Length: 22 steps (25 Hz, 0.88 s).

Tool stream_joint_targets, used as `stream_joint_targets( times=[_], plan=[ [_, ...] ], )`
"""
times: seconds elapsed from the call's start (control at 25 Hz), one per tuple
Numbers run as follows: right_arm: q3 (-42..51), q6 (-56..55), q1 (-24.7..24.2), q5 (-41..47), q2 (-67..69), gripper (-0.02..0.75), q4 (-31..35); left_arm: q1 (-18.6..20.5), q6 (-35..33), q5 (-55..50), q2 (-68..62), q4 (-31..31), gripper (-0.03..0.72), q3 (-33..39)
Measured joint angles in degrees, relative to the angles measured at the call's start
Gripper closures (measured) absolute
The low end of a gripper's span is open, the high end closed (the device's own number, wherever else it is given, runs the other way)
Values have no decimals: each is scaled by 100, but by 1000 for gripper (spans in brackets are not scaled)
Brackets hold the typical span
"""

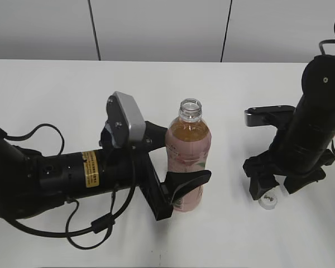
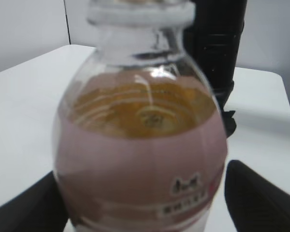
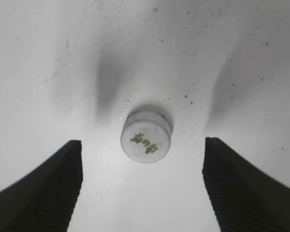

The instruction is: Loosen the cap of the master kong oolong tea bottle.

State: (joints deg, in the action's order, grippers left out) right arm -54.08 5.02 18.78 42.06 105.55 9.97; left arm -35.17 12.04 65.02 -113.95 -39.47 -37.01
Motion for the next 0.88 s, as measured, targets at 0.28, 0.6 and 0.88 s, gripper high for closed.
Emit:
stream_joint_targets(
  times=[0.28,0.6,0.88],
  plan=[
    [0,0,0,115,-6,156,-27,458,0,356,4,2,124,546],
    [2,6,-4,258,-474,156,-85,610,-6,375,239,12,124,1157],
    [2,0,-4,384,-885,156,-89,610,-11,-783,1450,455,142,1213]
  ],
)
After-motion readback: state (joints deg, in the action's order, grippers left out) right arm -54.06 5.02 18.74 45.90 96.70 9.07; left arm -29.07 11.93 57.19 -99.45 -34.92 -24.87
